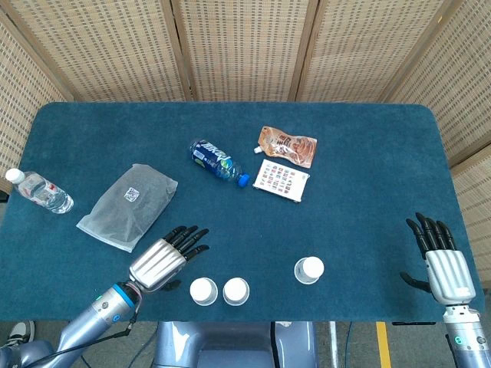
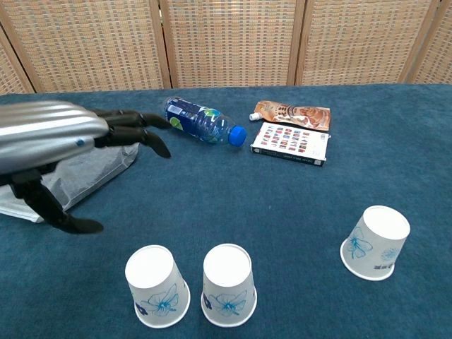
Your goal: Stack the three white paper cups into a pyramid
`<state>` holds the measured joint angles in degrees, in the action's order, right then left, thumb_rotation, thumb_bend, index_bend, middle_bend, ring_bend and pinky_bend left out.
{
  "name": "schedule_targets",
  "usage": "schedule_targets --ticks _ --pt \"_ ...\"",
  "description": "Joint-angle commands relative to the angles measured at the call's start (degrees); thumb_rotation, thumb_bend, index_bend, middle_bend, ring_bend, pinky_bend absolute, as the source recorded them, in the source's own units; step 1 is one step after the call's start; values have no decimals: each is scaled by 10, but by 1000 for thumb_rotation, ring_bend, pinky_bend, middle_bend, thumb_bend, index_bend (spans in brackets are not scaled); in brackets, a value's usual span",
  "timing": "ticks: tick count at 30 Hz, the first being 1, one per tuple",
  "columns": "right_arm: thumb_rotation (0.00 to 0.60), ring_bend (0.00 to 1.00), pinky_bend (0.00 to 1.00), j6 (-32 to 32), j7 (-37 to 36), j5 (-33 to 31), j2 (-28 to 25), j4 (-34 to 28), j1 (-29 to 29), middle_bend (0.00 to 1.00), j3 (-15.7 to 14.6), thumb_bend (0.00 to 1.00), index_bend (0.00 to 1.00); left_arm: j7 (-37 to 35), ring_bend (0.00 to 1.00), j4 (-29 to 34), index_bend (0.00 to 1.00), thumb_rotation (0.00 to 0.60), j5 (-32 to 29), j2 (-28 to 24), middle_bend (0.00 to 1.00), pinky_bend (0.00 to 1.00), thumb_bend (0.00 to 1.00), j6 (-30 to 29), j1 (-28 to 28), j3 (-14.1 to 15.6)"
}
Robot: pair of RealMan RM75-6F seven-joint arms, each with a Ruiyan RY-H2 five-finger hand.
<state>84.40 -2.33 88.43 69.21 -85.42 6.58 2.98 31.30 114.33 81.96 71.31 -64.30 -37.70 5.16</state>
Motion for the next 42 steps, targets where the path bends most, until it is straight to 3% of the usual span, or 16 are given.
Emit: schedule_targets --ticks 1,11,17,27,34,42 --pt "600 0 68 0 2 0 1 -1 0 0 0 136 77 -11 0 10 147 600 22 -35 0 102 231 -63 44 0" --pt "600 0 68 -5 12 -1 5 0 2 0 -1 135 77 -17 0 -24 115 600 57 -67 0 69 231 -196 162 34" --pt "600 0 68 -7 13 -2 6 0 3 0 0 136 81 -9 0 -55 116 600 70 -60 0 68 231 -237 213 41" --pt "600 0 72 2 -60 60 0 -9 19 0 -16 136 193 -63 0 -89 116 600 78 -56 0 68 231 -245 250 35" --pt "600 0 85 -43 -19 90 1 -52 52 0 -26 136 290 -73 0 -91 116 600 91 -60 0 68 231 -246 258 29" --pt "600 0 86 -127 40 62 24 -102 91 0 -22 137 335 -86 0 -91 116 600 99 -67 0 68 231 -242 266 22"
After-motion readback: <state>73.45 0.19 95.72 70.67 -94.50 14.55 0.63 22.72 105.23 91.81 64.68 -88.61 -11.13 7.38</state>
